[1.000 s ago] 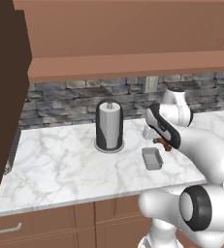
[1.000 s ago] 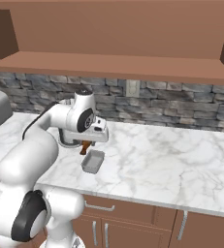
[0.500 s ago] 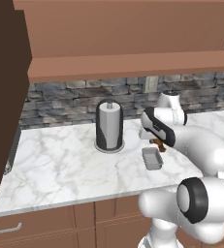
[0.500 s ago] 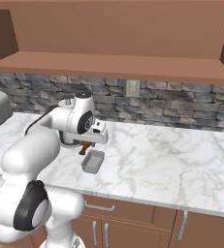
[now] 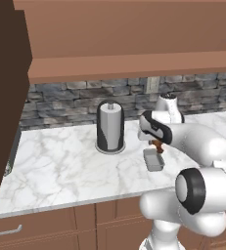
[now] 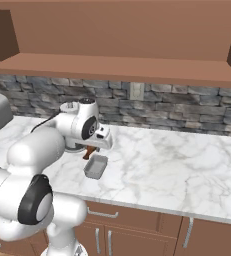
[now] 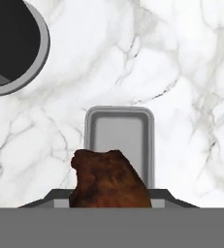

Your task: Retrieve the tupperware from the cabinet, then place the raw meat into the tupperware to avoid contamination.

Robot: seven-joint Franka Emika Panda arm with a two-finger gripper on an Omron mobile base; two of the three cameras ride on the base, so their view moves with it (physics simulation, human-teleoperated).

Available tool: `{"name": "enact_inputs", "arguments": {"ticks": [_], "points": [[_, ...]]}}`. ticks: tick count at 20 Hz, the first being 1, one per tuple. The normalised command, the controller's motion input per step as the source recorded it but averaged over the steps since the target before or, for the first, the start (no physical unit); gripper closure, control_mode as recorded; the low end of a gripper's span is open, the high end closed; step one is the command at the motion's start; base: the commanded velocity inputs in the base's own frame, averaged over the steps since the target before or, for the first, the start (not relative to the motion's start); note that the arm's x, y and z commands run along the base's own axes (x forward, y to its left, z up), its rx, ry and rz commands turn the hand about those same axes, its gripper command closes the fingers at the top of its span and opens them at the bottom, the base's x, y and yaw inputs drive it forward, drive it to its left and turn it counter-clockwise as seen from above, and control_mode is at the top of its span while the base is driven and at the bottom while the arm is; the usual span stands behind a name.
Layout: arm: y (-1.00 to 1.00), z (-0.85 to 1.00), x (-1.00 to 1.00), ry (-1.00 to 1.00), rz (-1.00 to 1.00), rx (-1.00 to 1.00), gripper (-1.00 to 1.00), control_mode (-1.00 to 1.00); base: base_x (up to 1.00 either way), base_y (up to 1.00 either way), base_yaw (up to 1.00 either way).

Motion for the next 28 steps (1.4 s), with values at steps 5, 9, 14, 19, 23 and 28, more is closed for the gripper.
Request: {"name": "enact_inputs", "arguments": {"ticks": [5,9,14,19,23,28], "points": [[0.0,-0.23,0.1,-0.05,-0.03,-0.01,1.0,-1.0,0.0,0.0,0.0],[0.0,-0.23,0.09,-0.06,-0.03,-0.02,1.0,-1.0,0.0,0.0,0.0],[-0.01,-0.22,0.03,-0.06,-0.02,-0.01,1.0,-1.0,0.0,0.0,0.0],[-0.04,-0.18,0.0,-0.07,-0.02,-0.01,1.0,-1.0,0.0,0.0,0.0],[-0.04,-0.13,0.0,-0.09,-0.02,-0.02,1.0,-1.0,0.0,0.0,0.0],[0.0,-0.11,0.0,-0.08,-0.01,-0.02,1.0,-1.0,0.0,0.0,0.0]]}}
